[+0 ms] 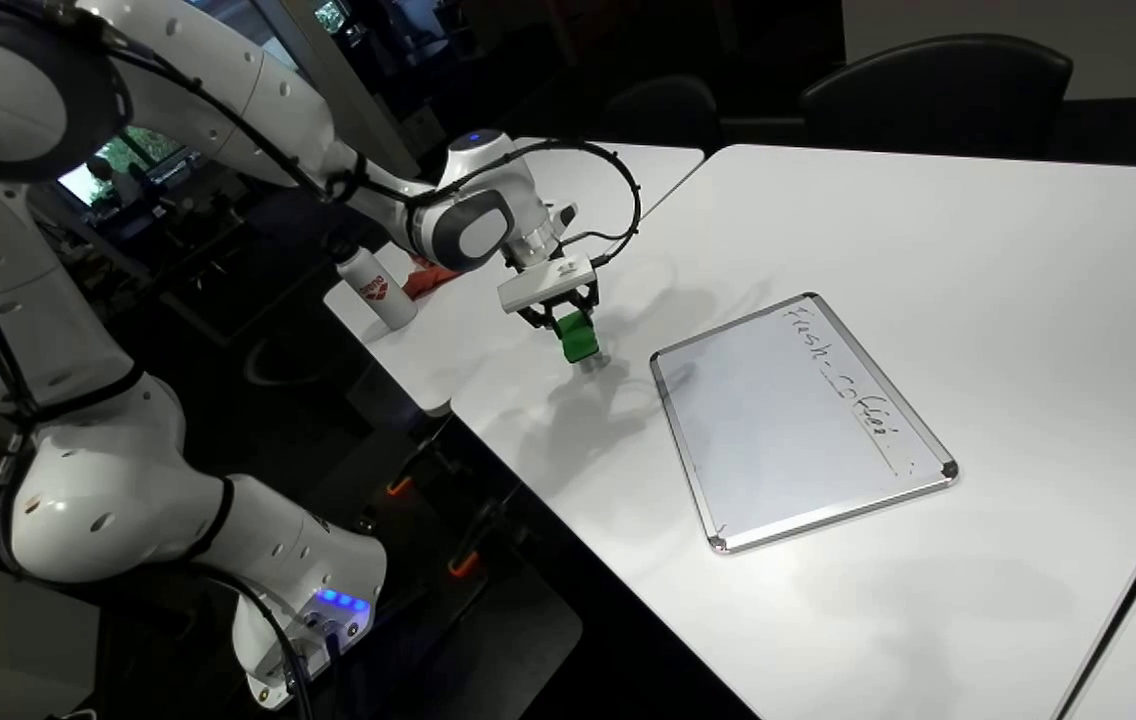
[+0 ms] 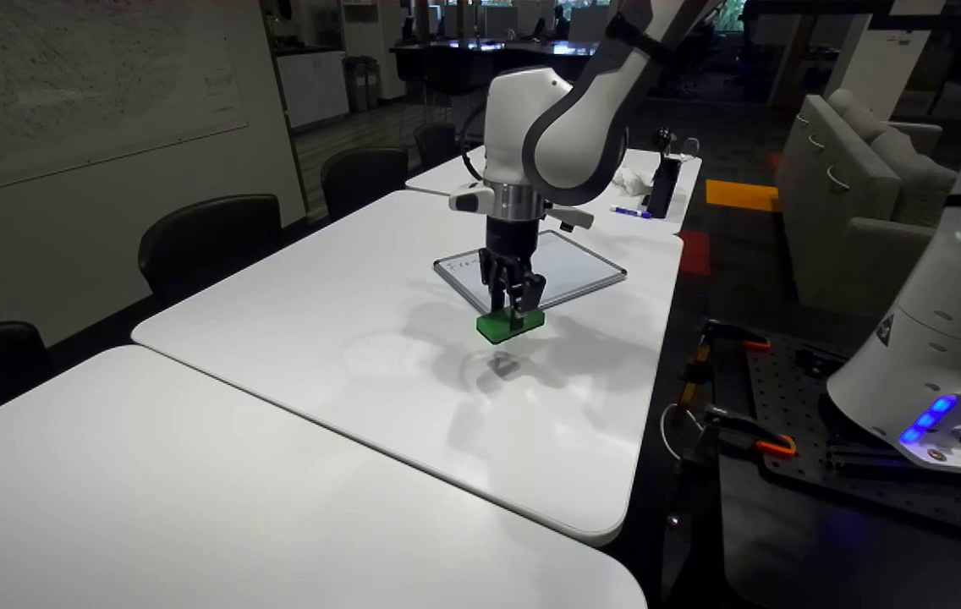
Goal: Pick up the green duster and rub the blue written objects on the white board
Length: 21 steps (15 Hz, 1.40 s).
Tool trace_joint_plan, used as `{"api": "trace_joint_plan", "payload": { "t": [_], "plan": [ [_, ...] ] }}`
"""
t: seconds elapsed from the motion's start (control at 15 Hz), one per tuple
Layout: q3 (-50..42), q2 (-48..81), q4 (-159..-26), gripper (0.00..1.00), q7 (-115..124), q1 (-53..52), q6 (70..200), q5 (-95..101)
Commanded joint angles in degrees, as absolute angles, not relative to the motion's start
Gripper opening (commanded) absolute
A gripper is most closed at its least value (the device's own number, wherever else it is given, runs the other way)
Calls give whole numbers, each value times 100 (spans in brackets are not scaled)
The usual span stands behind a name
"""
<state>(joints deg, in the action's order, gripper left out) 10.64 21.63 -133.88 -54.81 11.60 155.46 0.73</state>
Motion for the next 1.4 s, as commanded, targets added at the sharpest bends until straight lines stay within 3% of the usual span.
{"api": "trace_joint_plan", "payload": {
  "t": [0.0, 0.47, 0.53, 0.6, 0.8, 1.33],
  "plan": [
    [1052, 2464, -13207, 29, -5536, 938, 15538, 128],
    [937, 3001, -13017, 29, -5316, 332, 16005, 764],
    [926, 3017, -13033, 59, -5312, 302, 16074, 840],
    [951, 3017, -13058, 80, -5345, 321, 16130, 876],
    [1031, 2928, -13159, 99, -5404, 401, 16234, 927],
    [1301, 1404, -14144, 100, -5177, 385, 16301, 730]
  ]
}}
